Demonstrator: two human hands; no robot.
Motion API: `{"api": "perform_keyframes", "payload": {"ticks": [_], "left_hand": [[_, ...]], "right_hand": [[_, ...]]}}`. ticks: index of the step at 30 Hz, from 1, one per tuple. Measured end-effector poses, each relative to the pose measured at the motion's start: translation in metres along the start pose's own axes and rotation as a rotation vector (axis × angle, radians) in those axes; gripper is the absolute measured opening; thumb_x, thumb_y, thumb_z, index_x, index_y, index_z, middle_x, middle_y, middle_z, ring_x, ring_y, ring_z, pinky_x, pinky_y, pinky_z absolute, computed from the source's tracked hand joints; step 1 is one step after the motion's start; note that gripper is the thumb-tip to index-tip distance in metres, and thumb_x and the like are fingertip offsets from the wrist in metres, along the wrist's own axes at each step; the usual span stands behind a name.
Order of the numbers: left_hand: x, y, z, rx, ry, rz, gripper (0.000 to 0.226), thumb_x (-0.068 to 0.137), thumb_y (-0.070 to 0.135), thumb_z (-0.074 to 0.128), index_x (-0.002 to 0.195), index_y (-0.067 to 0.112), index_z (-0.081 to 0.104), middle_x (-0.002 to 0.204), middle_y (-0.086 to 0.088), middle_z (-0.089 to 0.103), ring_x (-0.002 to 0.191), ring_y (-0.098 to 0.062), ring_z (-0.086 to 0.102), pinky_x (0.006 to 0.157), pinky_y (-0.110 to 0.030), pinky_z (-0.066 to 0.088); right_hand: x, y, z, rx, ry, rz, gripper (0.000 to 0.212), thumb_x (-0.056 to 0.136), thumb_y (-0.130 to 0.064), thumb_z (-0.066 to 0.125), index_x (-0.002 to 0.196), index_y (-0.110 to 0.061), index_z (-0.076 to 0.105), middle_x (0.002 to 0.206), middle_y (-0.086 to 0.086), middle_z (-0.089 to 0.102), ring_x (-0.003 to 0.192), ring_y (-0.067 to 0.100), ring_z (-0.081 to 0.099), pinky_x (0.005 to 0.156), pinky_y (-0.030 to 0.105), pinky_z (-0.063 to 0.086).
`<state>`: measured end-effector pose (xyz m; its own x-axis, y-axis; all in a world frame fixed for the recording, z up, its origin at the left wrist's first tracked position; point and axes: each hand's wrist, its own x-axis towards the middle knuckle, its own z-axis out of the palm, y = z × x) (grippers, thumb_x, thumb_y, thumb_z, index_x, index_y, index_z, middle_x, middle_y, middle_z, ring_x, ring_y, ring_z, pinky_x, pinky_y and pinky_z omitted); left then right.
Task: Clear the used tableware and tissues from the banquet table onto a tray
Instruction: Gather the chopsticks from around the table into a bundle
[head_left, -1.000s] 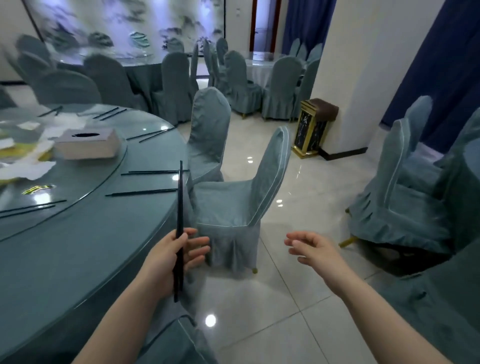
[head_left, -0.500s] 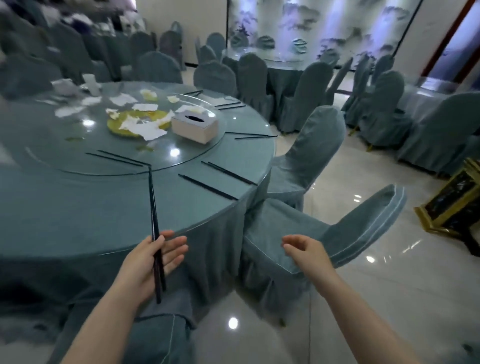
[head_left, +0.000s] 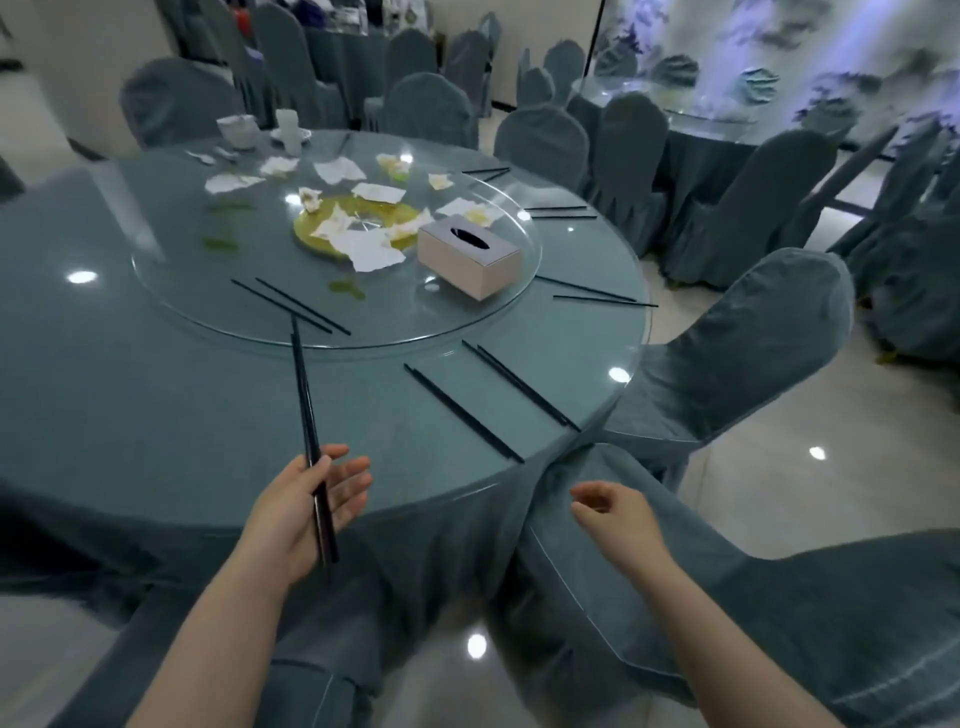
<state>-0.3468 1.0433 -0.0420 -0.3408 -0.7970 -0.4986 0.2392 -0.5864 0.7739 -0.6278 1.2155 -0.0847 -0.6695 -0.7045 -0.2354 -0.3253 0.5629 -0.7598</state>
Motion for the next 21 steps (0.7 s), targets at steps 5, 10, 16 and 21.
{"api": "perform_keyframes", "payload": {"ticks": [5, 10, 16, 21], "left_hand": [[0.023, 0.005, -0.004, -0.090, 0.141, 0.039, 0.026, 0.103, 0.014, 0.036, 0.092, 0.015, 0.059, 0.077, -0.007, 0.074, 0.060, -0.014, 0.070, 0.053, -0.025, 0.058], [0.031, -0.007, 0.007, -0.200, 0.299, 0.075, 0.026, 0.103, 0.012, 0.034, 0.090, 0.015, 0.056, 0.067, -0.003, 0.073, 0.054, -0.012, 0.068, 0.051, -0.022, 0.056], [0.027, -0.025, 0.017, -0.272, 0.458, 0.081, 0.025, 0.103, 0.013, 0.034, 0.094, 0.013, 0.057, 0.070, -0.003, 0.073, 0.056, -0.012, 0.069, 0.052, -0.022, 0.057], [0.020, -0.040, 0.024, -0.304, 0.580, 0.095, 0.024, 0.103, 0.012, 0.036, 0.094, 0.012, 0.059, 0.070, -0.004, 0.073, 0.058, -0.013, 0.070, 0.052, -0.023, 0.058]], "right_hand": [[0.060, -0.009, 0.016, -0.109, -0.094, -0.033, 0.013, 0.082, -0.016, 0.070, 0.088, -0.027, 0.071, 0.082, -0.018, 0.068, 0.084, 0.001, 0.064, 0.071, 0.013, 0.044], [0.131, -0.027, 0.051, -0.296, -0.223, -0.081, 0.017, 0.086, -0.021, 0.066, 0.102, -0.017, 0.070, 0.103, -0.002, 0.071, 0.097, 0.014, 0.065, 0.081, 0.022, 0.046], [0.194, -0.049, 0.090, -0.405, -0.357, -0.149, 0.032, 0.088, -0.033, 0.066, 0.113, -0.014, 0.062, 0.111, 0.002, 0.067, 0.102, 0.021, 0.061, 0.080, 0.026, 0.045], [0.222, -0.064, 0.117, -0.547, -0.477, -0.246, 0.032, 0.089, -0.027, 0.066, 0.116, -0.011, 0.059, 0.113, 0.007, 0.066, 0.104, 0.025, 0.061, 0.073, 0.027, 0.042]]}}
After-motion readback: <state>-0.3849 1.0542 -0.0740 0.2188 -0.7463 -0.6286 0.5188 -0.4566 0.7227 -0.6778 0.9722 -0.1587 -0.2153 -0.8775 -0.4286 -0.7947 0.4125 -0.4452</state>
